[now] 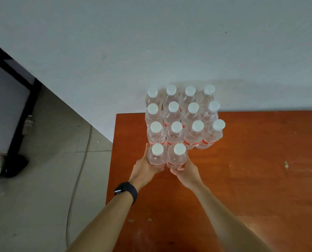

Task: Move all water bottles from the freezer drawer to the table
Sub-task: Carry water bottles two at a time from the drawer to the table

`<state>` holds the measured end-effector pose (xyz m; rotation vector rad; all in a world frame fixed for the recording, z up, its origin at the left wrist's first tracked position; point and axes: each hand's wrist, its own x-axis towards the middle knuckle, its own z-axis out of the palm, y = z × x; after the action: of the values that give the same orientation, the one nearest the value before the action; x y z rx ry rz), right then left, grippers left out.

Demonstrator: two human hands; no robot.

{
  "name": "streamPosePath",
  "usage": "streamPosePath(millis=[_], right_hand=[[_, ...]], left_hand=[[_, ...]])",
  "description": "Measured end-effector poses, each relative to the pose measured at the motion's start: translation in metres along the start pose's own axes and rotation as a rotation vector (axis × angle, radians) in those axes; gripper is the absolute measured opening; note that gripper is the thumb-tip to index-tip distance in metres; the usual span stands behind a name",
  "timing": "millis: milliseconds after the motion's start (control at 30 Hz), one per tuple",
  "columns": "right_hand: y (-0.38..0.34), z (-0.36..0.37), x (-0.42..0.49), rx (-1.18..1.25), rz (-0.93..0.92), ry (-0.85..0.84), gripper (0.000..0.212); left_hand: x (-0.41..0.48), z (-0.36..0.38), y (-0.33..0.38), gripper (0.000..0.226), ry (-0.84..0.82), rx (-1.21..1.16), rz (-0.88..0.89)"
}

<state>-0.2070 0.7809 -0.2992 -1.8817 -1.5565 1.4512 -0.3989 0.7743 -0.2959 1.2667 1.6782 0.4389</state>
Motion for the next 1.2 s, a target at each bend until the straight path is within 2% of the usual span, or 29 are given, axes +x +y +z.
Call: streamPosePath(millis=[133,267,433,500,567,633,733,833,967,1133,1200], right_hand=[[-0.005,-0.006,0.02,-0.098,0.006,0.027,0.039],[-0.003,-0.005,0.029,-0.121,0.002,0.012,0.031],[-0.002,-0.006,0.029,-0.107,0.022,-0.01,0.042],[-0.001,-0.01,0.024,-0.138,0.012,-0.014,0.049],[0.006,-0.015,0.015,-0.091,0.071,0.018,0.06],[0.02,-0.021,0.0,-0.004,0.168,0.044,0.07],[0.041,-0.034,-0.029,0.047,0.242,0.06,0.059],[0.056,-0.048,-0.059,0.063,0.239,0.095,0.046],[0.076,-0.065,-0.109,0.059,0.171,0.121,0.027],[0.113,-0.099,-0.2,-0.048,0.118,0.227,0.026],[0.135,-0.118,-0.244,-0.067,0.136,0.329,0.025]], left_hand=[[0.006,0.002,0.0,0.074,0.048,-0.017,0.012],[0.008,0.002,-0.003,0.075,0.027,-0.003,0.003],[0.005,0.002,0.008,0.072,0.034,-0.041,-0.009],[0.002,0.001,0.012,0.079,0.029,-0.04,-0.02],[-0.003,0.001,0.016,0.093,0.005,0.009,-0.115],[-0.014,0.0,0.014,0.096,-0.056,0.075,-0.275],[-0.034,0.007,0.005,0.078,-0.265,0.208,-0.337],[-0.051,0.021,0.006,0.063,-0.382,0.32,-0.278],[-0.069,0.052,0.032,0.053,-0.411,0.469,-0.083],[-0.096,0.115,0.1,0.045,-0.444,0.68,0.245],[-0.113,0.152,0.128,0.043,-0.467,0.774,0.374]])
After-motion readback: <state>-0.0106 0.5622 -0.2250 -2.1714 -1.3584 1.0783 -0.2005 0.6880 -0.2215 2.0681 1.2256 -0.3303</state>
